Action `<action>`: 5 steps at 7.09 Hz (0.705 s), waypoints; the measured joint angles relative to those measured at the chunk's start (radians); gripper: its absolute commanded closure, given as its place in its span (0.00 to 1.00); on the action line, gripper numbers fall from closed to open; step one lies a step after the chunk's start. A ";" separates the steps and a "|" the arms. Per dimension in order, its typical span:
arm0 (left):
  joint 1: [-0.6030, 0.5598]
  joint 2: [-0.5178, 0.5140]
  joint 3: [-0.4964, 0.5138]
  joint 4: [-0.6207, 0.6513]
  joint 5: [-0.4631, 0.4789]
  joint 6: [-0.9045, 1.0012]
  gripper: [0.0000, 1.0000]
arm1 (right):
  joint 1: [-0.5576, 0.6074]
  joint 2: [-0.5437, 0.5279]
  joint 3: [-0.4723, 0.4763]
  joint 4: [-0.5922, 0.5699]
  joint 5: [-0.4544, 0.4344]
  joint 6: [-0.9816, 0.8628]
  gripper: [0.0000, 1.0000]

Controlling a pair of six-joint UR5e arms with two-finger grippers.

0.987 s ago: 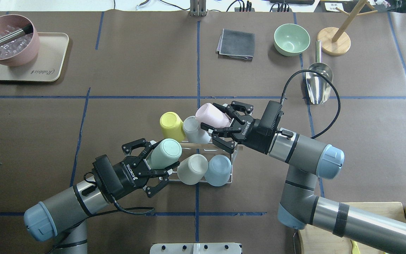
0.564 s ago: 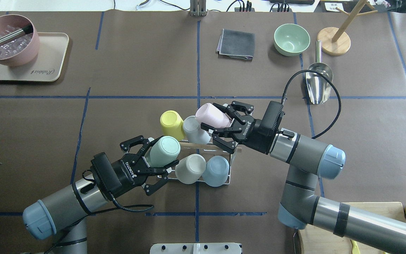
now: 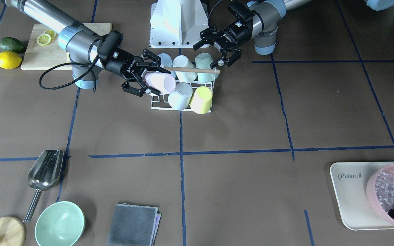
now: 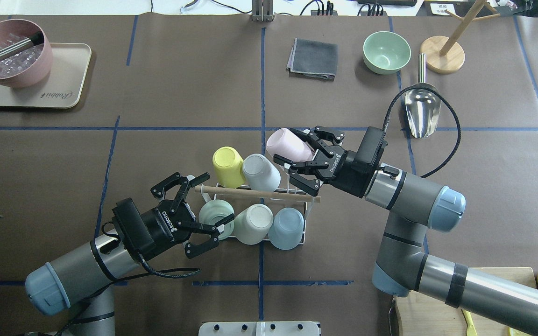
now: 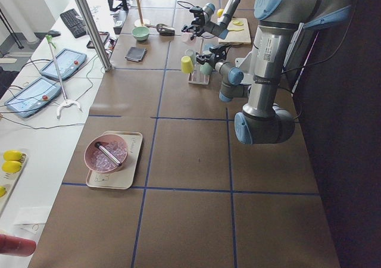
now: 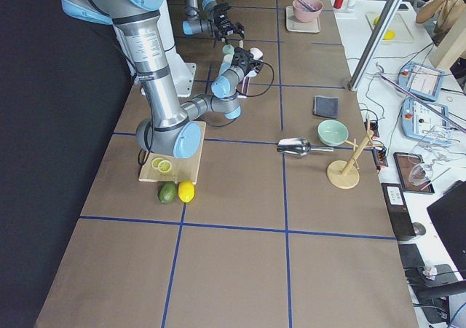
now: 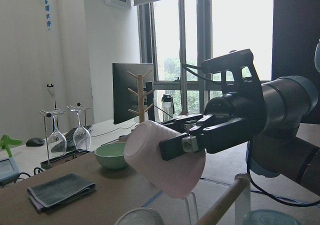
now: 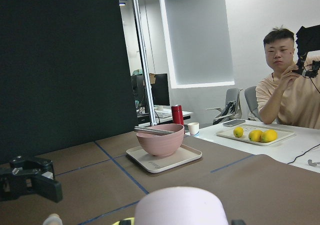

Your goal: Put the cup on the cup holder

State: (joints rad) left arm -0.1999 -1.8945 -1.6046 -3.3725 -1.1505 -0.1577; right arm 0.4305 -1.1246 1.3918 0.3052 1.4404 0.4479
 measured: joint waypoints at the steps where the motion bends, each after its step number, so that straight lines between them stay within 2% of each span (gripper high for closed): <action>1: -0.001 0.000 -0.008 -0.008 0.000 -0.019 0.00 | -0.006 0.009 -0.002 0.000 0.000 0.000 0.90; 5: -0.081 0.009 -0.110 -0.018 -0.004 -0.067 0.00 | -0.026 0.008 0.003 0.000 -0.001 0.000 0.89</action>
State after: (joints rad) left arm -0.2805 -1.8855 -1.7143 -3.3902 -1.1542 -0.2249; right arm 0.4050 -1.1169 1.3952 0.3052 1.4395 0.4474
